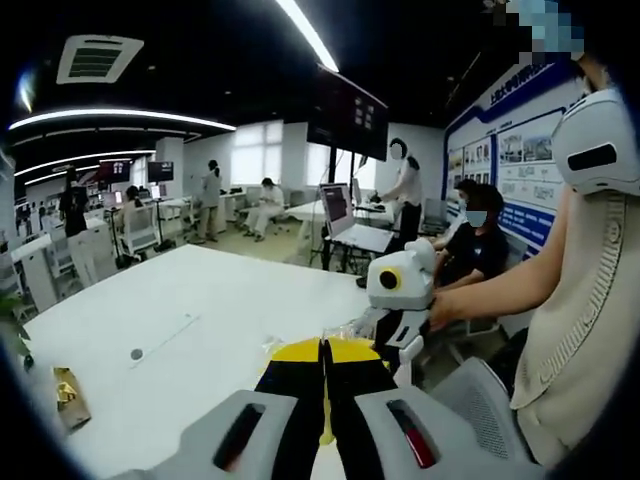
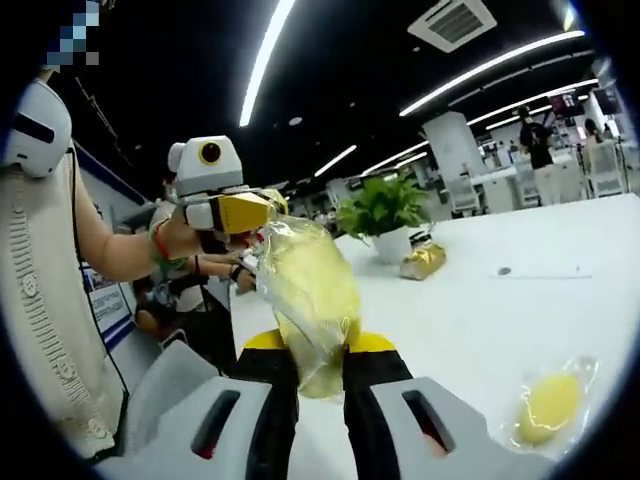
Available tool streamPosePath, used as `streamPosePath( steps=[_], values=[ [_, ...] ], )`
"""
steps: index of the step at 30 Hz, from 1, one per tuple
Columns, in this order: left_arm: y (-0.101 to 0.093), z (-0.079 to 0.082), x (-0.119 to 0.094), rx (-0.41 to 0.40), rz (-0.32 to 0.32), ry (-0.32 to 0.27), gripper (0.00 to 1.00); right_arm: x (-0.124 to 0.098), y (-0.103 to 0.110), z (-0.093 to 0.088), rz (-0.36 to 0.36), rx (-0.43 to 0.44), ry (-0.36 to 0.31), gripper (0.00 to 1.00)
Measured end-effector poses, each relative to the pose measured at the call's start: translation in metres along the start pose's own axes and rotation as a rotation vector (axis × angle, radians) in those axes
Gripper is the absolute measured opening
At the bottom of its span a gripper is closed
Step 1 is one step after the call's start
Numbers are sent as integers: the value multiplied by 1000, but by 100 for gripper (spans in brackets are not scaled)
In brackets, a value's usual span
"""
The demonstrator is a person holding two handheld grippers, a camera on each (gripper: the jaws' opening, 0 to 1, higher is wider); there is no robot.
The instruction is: Compare the silicone blocks by pressing each to a similar depth, holding the contact briefly, and releasing to observe deformation and rebound differences across the visible hardness samples.
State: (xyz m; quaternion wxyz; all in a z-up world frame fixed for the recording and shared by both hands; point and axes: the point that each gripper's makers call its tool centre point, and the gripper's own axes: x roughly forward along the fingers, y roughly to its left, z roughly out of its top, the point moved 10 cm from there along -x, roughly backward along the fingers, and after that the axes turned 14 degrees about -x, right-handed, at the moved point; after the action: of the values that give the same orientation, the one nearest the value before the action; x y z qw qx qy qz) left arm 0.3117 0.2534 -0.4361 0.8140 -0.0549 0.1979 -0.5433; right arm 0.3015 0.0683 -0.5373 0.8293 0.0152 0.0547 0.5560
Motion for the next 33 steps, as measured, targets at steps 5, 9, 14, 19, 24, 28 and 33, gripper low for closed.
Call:
streamPosePath(
  steps=[5, 9, 14, 19, 24, 28, 33],
  values=[
    [1, -2, 1, -4, 4, 9, 0, 0, 2, -1, 7, -7, 13, 9],
    [3, -5, 1, -7, 10, 19, 0, 0, 2, -4, -4, -31, 26, 8],
    [3, -6, 1, -11, 11, 28, 0, 0, 2, -6, -1, -34, 22, 8],
    [3, -5, 2, -14, 10, 30, 0, 0, 1, -7, -5, -34, 20, 8],
    [4, -5, 3, -16, 10, 32, 0, -1, 0, -7, -9, -37, 22, 8],
    [5, -5, 4, -21, 18, 33, 0, 1, -1, -8, -18, -32, 21, 9],
    [7, -5, 3, -37, 30, 33, 0, 3, -2, -10, -34, -31, 13, 13]
  ],
)
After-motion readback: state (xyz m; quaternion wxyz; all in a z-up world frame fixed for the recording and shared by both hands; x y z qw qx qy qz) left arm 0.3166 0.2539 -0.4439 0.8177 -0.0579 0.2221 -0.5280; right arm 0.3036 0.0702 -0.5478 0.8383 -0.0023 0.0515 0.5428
